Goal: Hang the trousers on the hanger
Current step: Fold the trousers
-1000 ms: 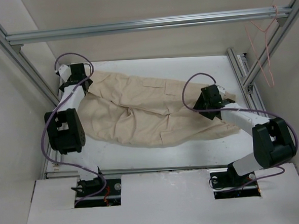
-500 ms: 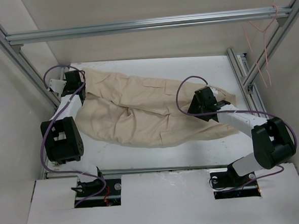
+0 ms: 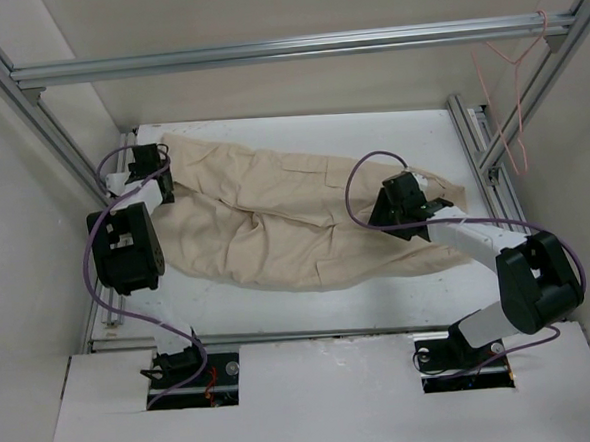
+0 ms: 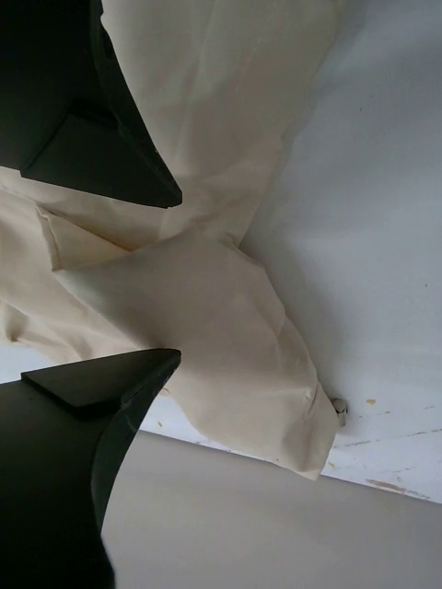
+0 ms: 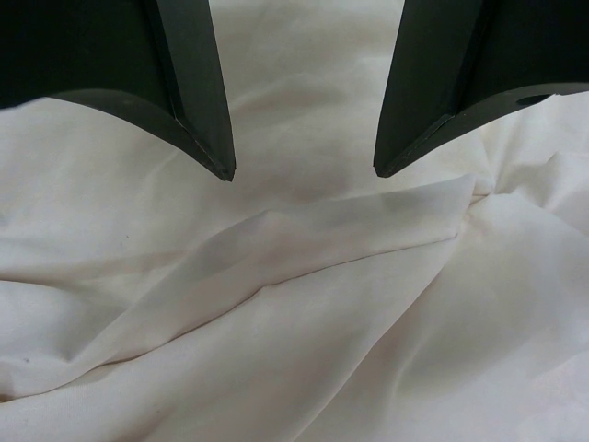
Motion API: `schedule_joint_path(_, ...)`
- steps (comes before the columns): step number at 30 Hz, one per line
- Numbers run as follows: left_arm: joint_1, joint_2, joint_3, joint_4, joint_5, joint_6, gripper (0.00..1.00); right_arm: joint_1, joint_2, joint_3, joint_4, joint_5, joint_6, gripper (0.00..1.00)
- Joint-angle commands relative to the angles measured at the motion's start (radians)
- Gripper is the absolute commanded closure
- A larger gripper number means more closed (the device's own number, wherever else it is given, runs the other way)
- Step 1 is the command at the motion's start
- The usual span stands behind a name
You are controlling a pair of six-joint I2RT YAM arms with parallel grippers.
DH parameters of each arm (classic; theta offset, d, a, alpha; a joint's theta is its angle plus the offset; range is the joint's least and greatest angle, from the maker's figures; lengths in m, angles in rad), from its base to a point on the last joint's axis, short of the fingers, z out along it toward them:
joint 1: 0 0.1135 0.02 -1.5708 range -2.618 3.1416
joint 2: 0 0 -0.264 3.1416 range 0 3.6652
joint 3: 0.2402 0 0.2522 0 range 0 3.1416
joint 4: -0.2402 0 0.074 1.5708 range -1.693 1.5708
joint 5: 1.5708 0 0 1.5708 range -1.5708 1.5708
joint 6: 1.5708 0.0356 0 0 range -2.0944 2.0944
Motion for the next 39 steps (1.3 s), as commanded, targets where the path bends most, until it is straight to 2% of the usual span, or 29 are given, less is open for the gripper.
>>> schedule_joint_path(1,0.043,0.010,0.045,0.055,0.018,-0.044,0.38,0.017,-0.005,0.039,0.010,-0.001,-0.010,0.32)
schedule_joint_path(6,0.046,0.071,0.074,0.102,0.025,-0.047,0.36,0.017,0.003,0.028,0.010,-0.001,-0.009,0.32)
schedule_joint_path(8,0.046,0.101,0.100,0.131,0.053,-0.047,0.40,0.017,0.004,0.025,0.005,-0.005,-0.009,0.32)
schedule_joint_path(14,0.046,0.151,0.195,0.124,0.062,-0.032,0.83,0.010,-0.004,0.030,-0.001,0.005,-0.007,0.32)
schedule_joint_path(16,0.044,0.150,0.232,0.115,0.067,0.002,0.90,-0.009,-0.005,0.031,0.002,0.013,0.002,0.32)
schedule_joint_path(19,0.020,0.139,0.316,0.095,0.050,0.139,0.93,-0.062,0.010,0.051,0.011,0.005,0.016,0.29)
schedule_joint_path(22,0.012,0.135,0.402,-0.008,-0.014,0.301,0.93,-0.100,0.012,0.079,0.007,0.001,0.016,0.28)
schedule_joint_path(27,0.006,0.136,0.462,-0.089,-0.123,0.546,0.93,-0.158,-0.033,0.079,0.005,0.004,0.008,0.28)
schedule_joint_path(32,-0.066,0.148,0.468,-0.100,-0.315,0.893,0.88,-0.209,-0.065,0.059,-0.013,0.016,0.016,0.25)
schedule_joint_path(34,-0.078,0.148,0.421,-0.076,-0.350,0.944,0.75,-0.218,-0.071,0.059,-0.025,0.027,0.020,0.23)
schedule_joint_path(37,-0.074,0.101,0.312,-0.056,-0.363,0.846,0.51,-0.233,-0.089,0.066,-0.050,0.048,0.020,0.22)
schedule_joint_path(39,-0.060,0.095,0.297,-0.075,-0.361,0.815,0.35,-0.255,-0.106,0.071,-0.073,0.070,0.020,0.22)
